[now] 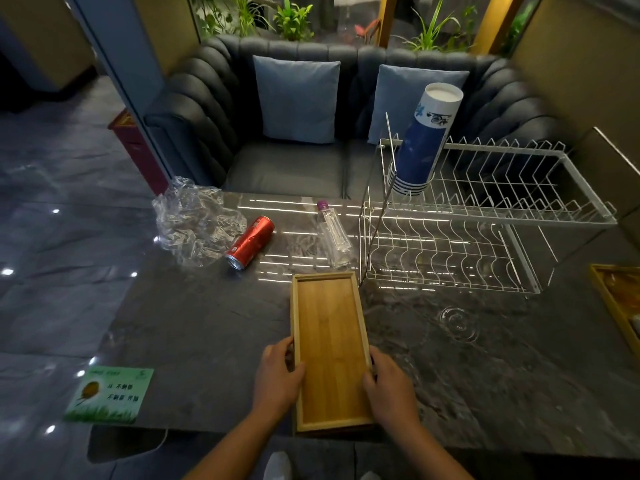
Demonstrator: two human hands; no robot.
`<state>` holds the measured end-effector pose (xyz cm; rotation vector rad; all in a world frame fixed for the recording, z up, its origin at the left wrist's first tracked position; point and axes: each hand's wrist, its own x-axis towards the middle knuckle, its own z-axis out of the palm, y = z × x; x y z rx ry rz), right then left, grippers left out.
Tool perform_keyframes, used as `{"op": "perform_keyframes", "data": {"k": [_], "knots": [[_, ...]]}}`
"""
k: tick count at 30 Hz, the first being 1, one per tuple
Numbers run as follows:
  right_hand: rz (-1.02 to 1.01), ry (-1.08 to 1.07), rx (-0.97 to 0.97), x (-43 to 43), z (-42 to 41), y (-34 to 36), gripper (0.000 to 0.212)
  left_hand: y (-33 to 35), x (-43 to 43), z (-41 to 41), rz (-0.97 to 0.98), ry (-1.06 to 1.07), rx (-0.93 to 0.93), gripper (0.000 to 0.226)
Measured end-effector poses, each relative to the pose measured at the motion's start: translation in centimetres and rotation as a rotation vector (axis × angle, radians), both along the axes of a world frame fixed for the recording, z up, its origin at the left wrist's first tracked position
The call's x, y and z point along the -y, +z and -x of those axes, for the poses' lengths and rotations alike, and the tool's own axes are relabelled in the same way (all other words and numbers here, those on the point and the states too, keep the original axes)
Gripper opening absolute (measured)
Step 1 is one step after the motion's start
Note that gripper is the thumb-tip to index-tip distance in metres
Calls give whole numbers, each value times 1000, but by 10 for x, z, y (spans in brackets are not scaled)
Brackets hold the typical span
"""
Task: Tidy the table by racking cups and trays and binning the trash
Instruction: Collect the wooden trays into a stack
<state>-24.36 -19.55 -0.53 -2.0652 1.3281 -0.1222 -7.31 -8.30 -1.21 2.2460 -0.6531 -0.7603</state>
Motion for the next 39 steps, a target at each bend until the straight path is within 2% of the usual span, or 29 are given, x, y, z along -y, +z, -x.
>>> {"op": "perform_keyframes", "data": {"k": [5,9,15,22,27,39], "knots": [[-145,-71,118,-5,-1,-9,34,-4,2,2,-27,-7,-91,57],[-200,-94,49,-4,-1,-14,42,-9,4,5,-33,-15,-231,43],[-314,-115,26,-14,-14,-13,52,-15,8,11,22,101,-315,49],[-438,-164,89,-2,-10,-11,45,-16,4,16,58,174,-443,49],[-454,-221,-6,-2,-21,-15,50,-15,5,16,68,223,-501,48],[-585,-351,170,-9,-26,-16,47,-11,3,7,129,272,-602,43]]}}
